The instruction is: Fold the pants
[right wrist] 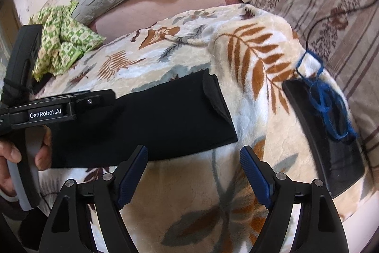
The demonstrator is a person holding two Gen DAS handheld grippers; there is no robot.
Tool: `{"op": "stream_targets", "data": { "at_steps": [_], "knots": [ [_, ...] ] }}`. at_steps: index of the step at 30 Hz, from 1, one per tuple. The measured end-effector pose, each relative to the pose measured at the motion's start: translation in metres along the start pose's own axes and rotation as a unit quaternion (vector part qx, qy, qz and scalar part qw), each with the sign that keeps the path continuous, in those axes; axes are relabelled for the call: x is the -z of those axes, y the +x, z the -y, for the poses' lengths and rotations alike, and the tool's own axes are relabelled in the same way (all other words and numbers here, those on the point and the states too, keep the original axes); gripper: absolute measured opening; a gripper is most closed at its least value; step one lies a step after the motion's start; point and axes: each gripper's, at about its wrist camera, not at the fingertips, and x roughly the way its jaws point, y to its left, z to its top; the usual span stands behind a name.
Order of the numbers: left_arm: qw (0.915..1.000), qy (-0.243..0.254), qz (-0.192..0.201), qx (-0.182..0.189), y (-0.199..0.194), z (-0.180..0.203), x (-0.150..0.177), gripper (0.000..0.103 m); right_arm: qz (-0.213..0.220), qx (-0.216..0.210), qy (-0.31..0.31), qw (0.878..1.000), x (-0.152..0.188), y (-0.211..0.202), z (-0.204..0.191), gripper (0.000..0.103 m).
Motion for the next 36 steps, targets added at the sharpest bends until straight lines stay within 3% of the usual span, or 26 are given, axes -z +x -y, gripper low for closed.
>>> {"op": "stream_targets", "data": {
  "at_steps": [7,14,16,18,20,22,25,28,33,35,36],
  "knots": [
    [0.9966,0.056,-0.034,0.049,0.039,0.032,-0.034,0.085,0.003,-0.032,0.06,0.998,-0.002,0.01,0.021,0.081],
    [0.987,0.097,-0.076,0.103,0.075,0.054,-0.054,0.085,0.035,-0.082,0.096,0.991,-0.008,0.02,0.028,0.082],
    [0.9818,0.107,-0.087,0.13,0.082,0.059,-0.055,0.084,0.039,-0.079,0.085,0.993,-0.009,0.026,0.024,0.079],
    [0.9785,0.12,-0.094,0.139,0.09,0.066,-0.052,0.082,0.044,-0.072,0.082,0.993,-0.01,0.03,0.023,0.069],
    [0.9779,0.144,-0.081,0.128,0.092,0.073,-0.048,0.067,0.044,-0.065,0.09,0.993,-0.012,0.034,0.027,0.036],
    [0.9778,0.144,-0.077,0.131,0.091,0.073,-0.048,0.051,0.044,-0.068,0.106,0.991,-0.013,0.037,0.034,0.021],
    [0.9777,0.125,-0.077,0.151,0.088,0.065,-0.05,0.023,0.048,-0.07,0.107,0.991,-0.015,0.035,0.033,0.014],
    [0.9781,0.109,-0.072,0.162,0.076,0.057,-0.051,0.011,0.062,-0.074,0.087,0.992,-0.019,0.023,0.021,0.013],
    [0.9804,0.084,-0.024,0.177,0.013,0.04,-0.056,0.015,0.094,-0.091,0.038,0.991,-0.029,-0.013,-0.01,0.012],
    [0.9838,0.071,-0.001,0.165,-0.019,0.025,-0.055,0.032,0.104,-0.107,0.017,0.989,-0.033,-0.026,-0.029,0.012],
    [0.9861,0.064,0.011,0.153,-0.031,0.016,-0.054,0.052,0.106,-0.113,0.006,0.988,-0.035,-0.03,-0.038,0.012]
  ]
}}
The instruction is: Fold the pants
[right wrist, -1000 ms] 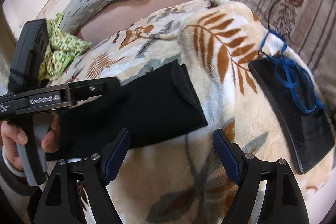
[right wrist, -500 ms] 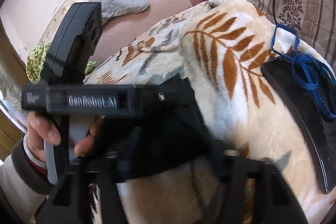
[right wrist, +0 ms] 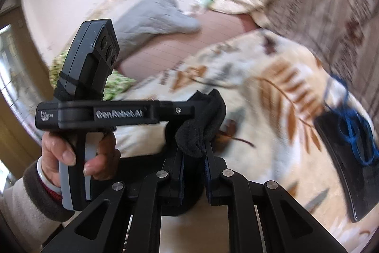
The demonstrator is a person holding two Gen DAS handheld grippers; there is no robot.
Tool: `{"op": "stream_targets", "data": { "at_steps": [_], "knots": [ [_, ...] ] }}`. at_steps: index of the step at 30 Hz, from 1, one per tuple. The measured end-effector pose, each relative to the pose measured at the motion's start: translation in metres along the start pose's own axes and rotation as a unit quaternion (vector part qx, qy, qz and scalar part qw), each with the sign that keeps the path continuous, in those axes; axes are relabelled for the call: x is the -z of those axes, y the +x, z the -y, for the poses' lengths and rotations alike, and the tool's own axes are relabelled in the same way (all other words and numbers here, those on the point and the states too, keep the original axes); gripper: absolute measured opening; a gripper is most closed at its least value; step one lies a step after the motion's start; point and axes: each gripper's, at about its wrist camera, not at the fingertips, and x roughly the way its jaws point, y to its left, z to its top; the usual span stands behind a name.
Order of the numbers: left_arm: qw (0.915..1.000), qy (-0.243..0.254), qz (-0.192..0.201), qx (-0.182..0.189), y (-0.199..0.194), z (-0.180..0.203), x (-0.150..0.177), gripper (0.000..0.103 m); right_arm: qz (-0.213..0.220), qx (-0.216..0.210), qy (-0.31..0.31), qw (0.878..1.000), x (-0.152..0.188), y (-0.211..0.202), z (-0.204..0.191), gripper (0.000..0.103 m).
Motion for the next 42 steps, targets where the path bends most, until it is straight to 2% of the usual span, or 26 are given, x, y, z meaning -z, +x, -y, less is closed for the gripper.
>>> {"op": "stream_targets", "data": {
  "at_steps": [1,5,7,11,13,16,18,20,22,25,27,29,32,33,34,36,38,39,42],
  "knots": [
    [0.9998,-0.008,0.012,-0.017,-0.017,-0.005,0.004,0.064,0.002,-0.008,-0.012,1.0,-0.003,-0.001,-0.011,0.012],
    [0.9958,-0.058,0.049,-0.052,-0.085,-0.043,0.032,0.067,-0.006,-0.055,-0.058,0.997,-0.005,0.002,-0.061,0.012],
    [0.9924,-0.078,0.053,-0.078,-0.102,-0.06,0.046,0.071,-0.019,-0.077,-0.072,0.994,-0.001,0.013,-0.082,0.012],
    [0.9819,-0.12,0.05,-0.138,-0.131,-0.093,0.087,0.071,-0.06,-0.113,-0.098,0.987,0.023,0.045,-0.121,0.012],
    [0.9772,-0.145,0.044,-0.149,-0.135,-0.107,0.108,0.071,-0.1,-0.126,-0.107,0.981,0.044,0.071,-0.138,0.014],
    [0.9708,-0.169,0.034,-0.167,-0.13,-0.116,0.131,0.071,-0.173,-0.112,-0.122,0.971,0.07,0.105,-0.152,0.028],
    [0.9674,-0.177,0.027,-0.179,-0.128,-0.118,0.144,0.071,-0.171,-0.125,-0.141,0.967,0.072,0.095,-0.157,0.037],
    [0.9672,-0.187,0.027,-0.17,-0.125,-0.118,0.152,0.071,-0.153,-0.135,-0.16,0.966,0.065,0.074,-0.158,0.06],
    [0.9673,-0.195,0.031,-0.159,-0.123,-0.115,0.155,0.071,-0.122,-0.109,-0.167,0.972,0.053,0.055,-0.148,0.062],
    [0.9676,-0.198,0.033,-0.153,-0.114,-0.106,0.155,0.072,-0.101,-0.073,-0.139,0.982,0.04,0.047,-0.122,0.062],
    [0.9664,-0.199,0.028,-0.16,-0.106,-0.1,0.154,0.074,-0.1,-0.021,-0.126,0.987,0.035,0.052,-0.104,0.061],
    [0.9654,-0.194,0.021,-0.173,-0.094,-0.092,0.154,0.074,-0.1,-0.001,-0.117,0.988,0.034,0.06,-0.092,0.045],
    [0.964,-0.191,0.013,-0.185,-0.08,-0.086,0.155,0.073,-0.106,0.009,-0.114,0.988,0.035,0.069,-0.085,0.037],
    [0.9638,-0.19,0.012,-0.187,-0.077,-0.085,0.156,0.07,-0.106,0.008,-0.117,0.987,0.037,0.07,-0.086,0.036],
    [0.9637,-0.188,0.014,-0.189,-0.074,-0.084,0.156,0.058,-0.105,0.008,-0.118,0.987,0.037,0.072,-0.086,0.035],
    [0.9627,-0.184,0.01,-0.198,-0.068,-0.082,0.156,0.04,-0.102,0.009,-0.122,0.987,0.037,0.073,-0.086,0.035],
    [0.9627,-0.18,0.013,-0.202,-0.067,-0.08,0.155,0.033,-0.103,0.012,-0.126,0.987,0.036,0.078,-0.085,0.035],
    [0.9633,-0.178,0.014,-0.201,-0.067,-0.079,0.155,0.026,-0.106,0.015,-0.126,0.986,0.036,0.079,-0.085,0.035],
    [0.9632,-0.171,0.013,-0.207,-0.066,-0.078,0.155,0.023,-0.118,0.022,-0.126,0.985,0.039,0.086,-0.082,0.035]
  ]
}}
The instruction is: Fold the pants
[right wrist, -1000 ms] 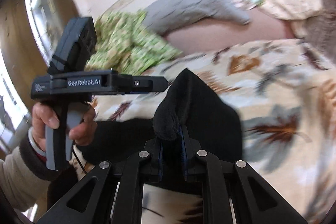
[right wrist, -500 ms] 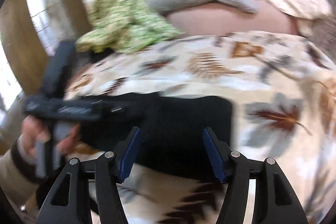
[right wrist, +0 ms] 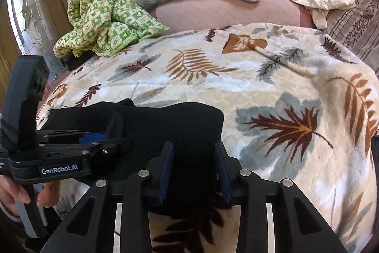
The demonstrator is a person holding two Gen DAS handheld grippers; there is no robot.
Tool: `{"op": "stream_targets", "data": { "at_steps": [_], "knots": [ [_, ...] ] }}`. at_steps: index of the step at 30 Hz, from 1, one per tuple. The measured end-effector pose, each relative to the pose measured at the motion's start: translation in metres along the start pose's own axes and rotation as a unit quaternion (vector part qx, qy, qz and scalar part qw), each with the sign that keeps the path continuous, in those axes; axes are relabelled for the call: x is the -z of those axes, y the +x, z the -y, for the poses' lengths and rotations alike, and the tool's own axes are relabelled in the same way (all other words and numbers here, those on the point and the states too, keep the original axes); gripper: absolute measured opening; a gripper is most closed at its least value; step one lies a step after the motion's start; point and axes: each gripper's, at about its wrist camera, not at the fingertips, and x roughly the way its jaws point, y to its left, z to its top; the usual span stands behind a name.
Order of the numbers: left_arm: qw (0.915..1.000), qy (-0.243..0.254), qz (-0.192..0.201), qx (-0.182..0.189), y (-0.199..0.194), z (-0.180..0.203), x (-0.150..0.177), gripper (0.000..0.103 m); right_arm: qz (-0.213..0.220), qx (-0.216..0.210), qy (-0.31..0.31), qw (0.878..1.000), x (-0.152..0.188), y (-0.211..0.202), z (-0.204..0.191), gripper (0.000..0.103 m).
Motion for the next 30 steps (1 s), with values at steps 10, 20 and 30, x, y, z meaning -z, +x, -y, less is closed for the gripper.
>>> {"op": "stream_targets", "data": {
  "at_steps": [10,20,30],
  "knots": [
    [0.999,0.021,0.013,-0.037,-0.005,0.008,0.004,0.023,-0.013,0.0,0.008,1.0,0.003,-0.002,0.004,0.038],
    [0.9962,0.03,0.041,-0.071,-0.024,0.009,0.001,0.024,0.013,-0.004,-0.012,1.0,-0.02,-0.017,-0.013,0.038],
    [0.9973,0.003,0.035,-0.064,-0.013,-0.006,0.003,0.042,-0.008,0.029,-0.041,0.999,-0.025,0.009,-0.028,0.038]
  ]
}}
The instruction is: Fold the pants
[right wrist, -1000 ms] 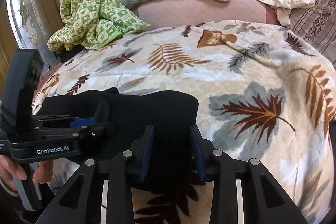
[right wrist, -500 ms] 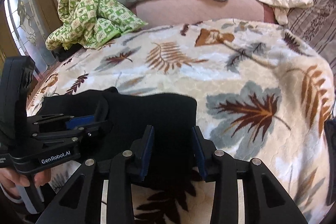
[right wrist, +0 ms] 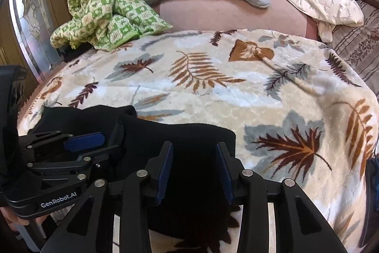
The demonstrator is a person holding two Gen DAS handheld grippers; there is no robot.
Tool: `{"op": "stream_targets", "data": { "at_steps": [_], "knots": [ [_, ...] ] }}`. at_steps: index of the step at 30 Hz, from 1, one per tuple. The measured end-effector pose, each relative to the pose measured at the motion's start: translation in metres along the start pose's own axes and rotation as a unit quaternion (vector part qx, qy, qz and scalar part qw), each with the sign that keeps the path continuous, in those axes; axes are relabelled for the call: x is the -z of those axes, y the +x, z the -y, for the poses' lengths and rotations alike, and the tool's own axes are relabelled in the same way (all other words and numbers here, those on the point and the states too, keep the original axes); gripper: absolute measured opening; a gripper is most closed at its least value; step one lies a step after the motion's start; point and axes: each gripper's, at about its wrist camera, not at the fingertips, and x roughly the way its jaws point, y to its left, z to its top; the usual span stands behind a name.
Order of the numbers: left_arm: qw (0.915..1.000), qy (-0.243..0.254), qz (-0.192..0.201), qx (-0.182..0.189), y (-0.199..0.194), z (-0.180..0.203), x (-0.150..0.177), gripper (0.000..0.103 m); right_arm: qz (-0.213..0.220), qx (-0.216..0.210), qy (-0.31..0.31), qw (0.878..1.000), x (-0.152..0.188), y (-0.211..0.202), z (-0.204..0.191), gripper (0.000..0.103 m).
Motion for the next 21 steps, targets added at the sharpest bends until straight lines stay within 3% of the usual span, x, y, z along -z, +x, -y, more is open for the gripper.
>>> {"op": "stream_targets", "data": {
  "at_steps": [10,21],
  "knots": [
    [0.9999,0.004,0.01,0.007,0.007,-0.002,0.004,0.046,-0.025,0.023,-0.033,0.999,0.003,0.022,-0.007,0.039],
    [0.9998,0.004,0.013,0.013,0.009,-0.004,0.004,0.049,-0.028,0.021,-0.032,0.999,0.005,0.028,-0.006,0.04]
  ]
}}
